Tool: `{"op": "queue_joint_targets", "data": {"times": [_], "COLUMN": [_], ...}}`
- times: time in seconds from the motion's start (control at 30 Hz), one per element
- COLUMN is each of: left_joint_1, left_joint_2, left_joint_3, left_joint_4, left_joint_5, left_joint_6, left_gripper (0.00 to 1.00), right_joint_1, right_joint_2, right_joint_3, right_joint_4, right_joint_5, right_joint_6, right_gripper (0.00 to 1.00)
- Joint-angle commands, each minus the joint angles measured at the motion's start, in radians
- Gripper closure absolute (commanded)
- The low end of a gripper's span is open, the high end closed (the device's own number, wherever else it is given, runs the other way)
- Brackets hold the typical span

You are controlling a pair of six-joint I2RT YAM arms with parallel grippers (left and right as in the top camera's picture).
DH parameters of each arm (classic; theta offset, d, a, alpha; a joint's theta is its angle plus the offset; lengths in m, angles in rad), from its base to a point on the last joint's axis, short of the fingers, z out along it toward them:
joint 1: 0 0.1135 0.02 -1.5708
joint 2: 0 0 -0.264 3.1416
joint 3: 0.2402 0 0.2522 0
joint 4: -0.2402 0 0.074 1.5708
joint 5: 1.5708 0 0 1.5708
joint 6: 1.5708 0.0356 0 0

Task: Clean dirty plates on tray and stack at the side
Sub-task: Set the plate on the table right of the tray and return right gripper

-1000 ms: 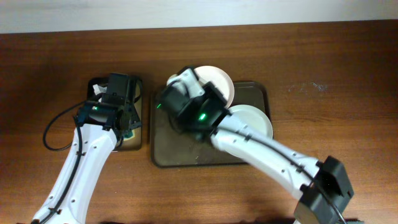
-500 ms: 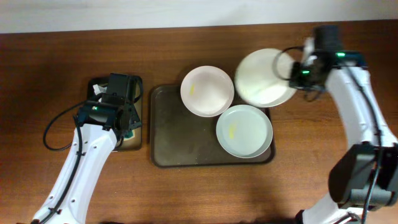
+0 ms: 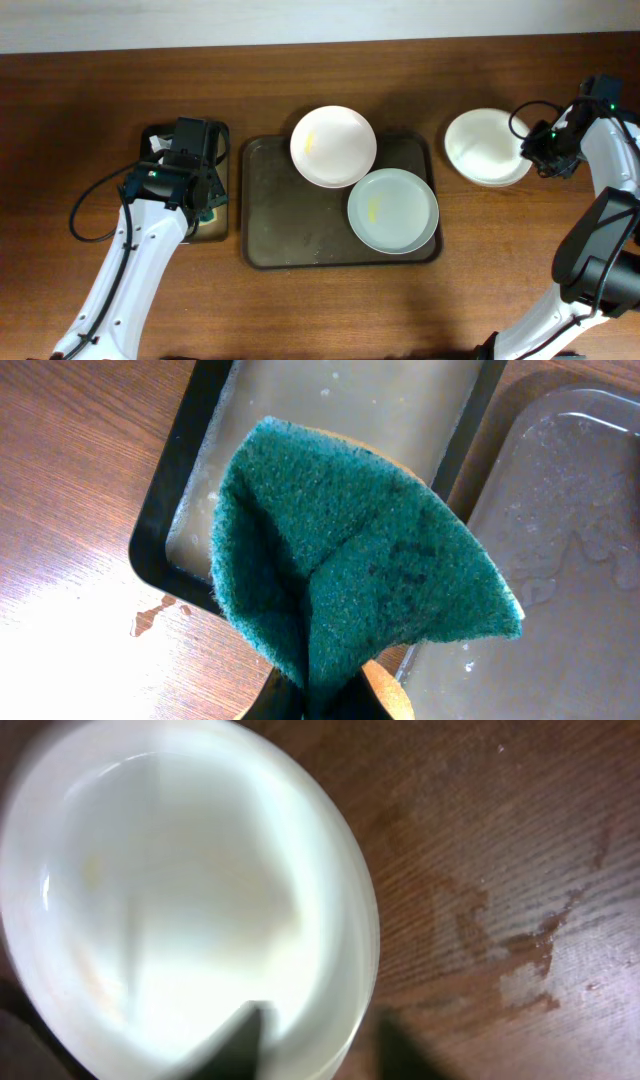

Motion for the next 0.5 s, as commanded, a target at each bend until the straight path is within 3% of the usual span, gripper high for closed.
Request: {"op": "queue_joint_targets", "data": {"times": [0.0,0.03,0.13,0.23,0.47], "left_joint_1": [0.007,0.007,0.007,0.007,0.007], "left_joint_2": [0.004,0.004,0.005,0.012,0.047], "left_joint_3": [0.002,0.002,0.002,0.002,0.002], "left_joint_4": [0.005,0.006,0.019,0.022,0.022], "left_joint_5": [0.001,0.004,0.030,0.038,0.052], "left_joint_6": [0.019,0.019,0.020,0.020,0.020], "left_gripper": [1.00,1.00,1.00,1.00,1.00], "right_joint_1": [0.013,0.019,0.046,0.106,0.337], "right_joint_2": [0.003,0.003,0.003,0.001,-0.002], "right_joint_3": [-0.002,-0.001,-0.001,-0.001,0.010], "right_joint_4": [0.006,0.003,0.006,0.023,0.060], "right_joint_5": [-0.044,-0.073,-0.198,-0.343,-0.334], "right_joint_6": [0.002,0.002,-0.007,-0.123,-0.243], "right_gripper": [0.27,0.22,0.22,0.22,0.22]}}
